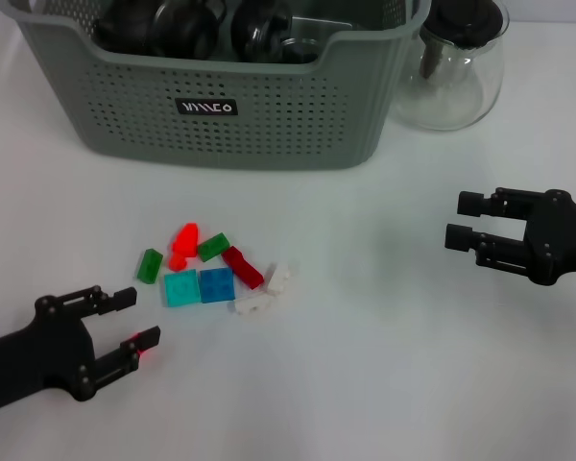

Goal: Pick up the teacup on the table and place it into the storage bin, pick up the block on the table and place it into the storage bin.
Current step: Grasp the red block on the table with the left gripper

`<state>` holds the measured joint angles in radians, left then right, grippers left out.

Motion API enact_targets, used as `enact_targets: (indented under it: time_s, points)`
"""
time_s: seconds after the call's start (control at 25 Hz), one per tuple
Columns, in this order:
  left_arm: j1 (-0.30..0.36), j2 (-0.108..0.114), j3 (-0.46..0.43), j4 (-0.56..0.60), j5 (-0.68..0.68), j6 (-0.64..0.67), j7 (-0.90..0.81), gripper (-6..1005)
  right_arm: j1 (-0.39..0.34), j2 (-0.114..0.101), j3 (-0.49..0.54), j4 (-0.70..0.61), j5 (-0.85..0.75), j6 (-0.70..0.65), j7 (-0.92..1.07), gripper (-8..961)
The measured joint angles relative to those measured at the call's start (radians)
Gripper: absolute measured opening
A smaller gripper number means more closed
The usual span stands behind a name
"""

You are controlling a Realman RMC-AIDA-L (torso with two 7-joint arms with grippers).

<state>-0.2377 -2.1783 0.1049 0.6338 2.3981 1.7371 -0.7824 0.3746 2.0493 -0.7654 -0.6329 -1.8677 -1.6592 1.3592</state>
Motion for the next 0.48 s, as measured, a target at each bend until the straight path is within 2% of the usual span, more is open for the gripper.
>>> enact_targets:
  time_s: [0.16, 0.36, 0.48]
  points:
    - [0.015, 0.000, -0.046, -0.025, 0.027, -0.020, 0.053, 529, 0.005, -0.001, 0.000, 0.000, -0.001, 0.001, 0.001, 583]
    - [0.032, 0.000, -0.099, -0.061, 0.063, -0.071, 0.095, 530, 0.008, -0.001, 0.000, 0.000, -0.001, 0.001, 0.002, 583]
    - [0.034, 0.000, -0.110, -0.086, 0.065, -0.099, 0.112, 492, 0.009, 0.000, 0.000, -0.001, -0.001, 0.001, 0.002, 583]
